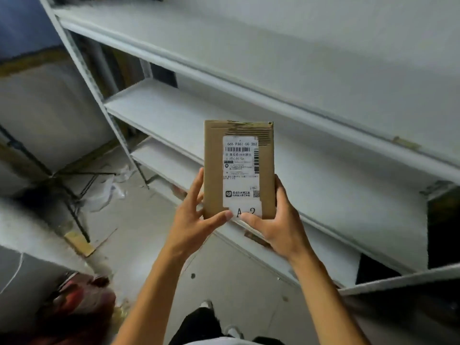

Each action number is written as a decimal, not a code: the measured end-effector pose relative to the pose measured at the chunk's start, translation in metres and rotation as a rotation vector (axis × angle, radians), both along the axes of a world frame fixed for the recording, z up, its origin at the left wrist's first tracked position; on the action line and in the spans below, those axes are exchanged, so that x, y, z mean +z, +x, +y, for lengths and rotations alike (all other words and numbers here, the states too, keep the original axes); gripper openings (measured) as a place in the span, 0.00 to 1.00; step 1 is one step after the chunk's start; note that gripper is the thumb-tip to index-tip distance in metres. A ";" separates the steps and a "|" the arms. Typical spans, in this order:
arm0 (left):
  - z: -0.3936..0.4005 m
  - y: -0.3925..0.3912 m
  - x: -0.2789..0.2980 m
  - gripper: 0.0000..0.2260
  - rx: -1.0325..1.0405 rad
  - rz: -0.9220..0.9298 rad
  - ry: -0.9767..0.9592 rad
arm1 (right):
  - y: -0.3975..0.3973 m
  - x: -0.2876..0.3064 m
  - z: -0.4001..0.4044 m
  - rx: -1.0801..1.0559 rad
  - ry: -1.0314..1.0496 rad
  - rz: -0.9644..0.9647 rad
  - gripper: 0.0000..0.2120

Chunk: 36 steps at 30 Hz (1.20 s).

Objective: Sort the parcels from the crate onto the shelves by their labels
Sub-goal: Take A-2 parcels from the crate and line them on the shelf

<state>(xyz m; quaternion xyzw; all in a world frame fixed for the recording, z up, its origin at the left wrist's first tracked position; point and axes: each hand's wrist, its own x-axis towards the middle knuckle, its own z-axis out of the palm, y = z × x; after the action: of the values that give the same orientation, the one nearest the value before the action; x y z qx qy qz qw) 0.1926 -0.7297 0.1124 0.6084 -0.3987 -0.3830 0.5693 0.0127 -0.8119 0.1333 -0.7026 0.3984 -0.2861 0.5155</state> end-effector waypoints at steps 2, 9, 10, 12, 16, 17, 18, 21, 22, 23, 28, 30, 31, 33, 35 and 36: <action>-0.027 -0.004 -0.001 0.50 -0.104 -0.001 0.017 | -0.014 -0.002 -0.010 -0.101 0.008 0.010 0.36; -0.094 -0.043 -0.013 0.49 -0.414 -0.049 0.066 | -0.069 -0.018 -0.016 -0.435 0.042 0.048 0.30; -0.100 -0.052 -0.016 0.49 -0.444 -0.066 0.080 | -0.078 -0.022 -0.015 -0.475 0.055 0.050 0.29; -0.111 -0.073 -0.021 0.49 -0.512 -0.099 0.099 | -0.099 -0.028 -0.013 -0.546 0.086 0.064 0.27; -0.141 -0.116 -0.032 0.45 -0.626 -0.143 0.108 | -0.145 -0.034 -0.025 -0.615 0.118 0.144 0.25; -0.151 -0.127 -0.039 0.44 -0.648 -0.168 0.098 | -0.159 -0.038 -0.031 -0.625 0.119 0.167 0.26; -0.162 -0.139 -0.046 0.43 -0.667 -0.192 0.099 | -0.173 -0.042 -0.037 -0.638 0.114 0.188 0.26; -0.194 -0.182 -0.065 0.39 -0.729 -0.241 0.100 | -0.213 -0.057 -0.062 -0.680 0.112 0.254 0.31; -0.205 -0.197 -0.071 0.39 -0.733 -0.268 0.094 | -0.226 -0.063 -0.072 -0.695 0.106 0.265 0.32; -0.217 -0.212 -0.076 0.40 -0.728 -0.301 0.088 | -0.239 -0.071 -0.083 -0.708 0.092 0.279 0.33; -0.265 -0.273 -0.104 0.38 -0.652 -0.327 0.101 | -0.291 -0.116 -0.144 -0.756 -0.017 0.371 0.34; -0.281 -0.291 -0.116 0.36 -0.592 -0.369 0.093 | -0.304 -0.134 -0.166 -0.776 -0.055 0.396 0.33; -0.288 -0.298 -0.123 0.35 -0.563 -0.417 0.082 | -0.309 -0.144 -0.176 -0.788 -0.070 0.408 0.33; -0.303 -0.310 -0.136 0.32 -0.510 -0.543 0.026 | -0.317 -0.159 -0.194 -0.815 -0.100 0.423 0.34; -0.316 -0.320 -0.150 0.26 -0.469 -0.674 -0.053 | -0.323 -0.173 -0.209 -0.845 -0.131 0.421 0.33; -0.322 -0.324 -0.156 0.25 -0.455 -0.720 -0.075 | -0.326 -0.179 -0.215 -0.860 -0.137 0.411 0.33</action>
<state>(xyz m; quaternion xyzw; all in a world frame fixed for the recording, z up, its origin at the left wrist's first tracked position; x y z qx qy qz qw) -0.1310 -1.0515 -0.0437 0.5788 -0.7097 -0.2471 0.3166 -0.3134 -1.0270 -0.0457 -0.5486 0.7267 -0.3541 0.2134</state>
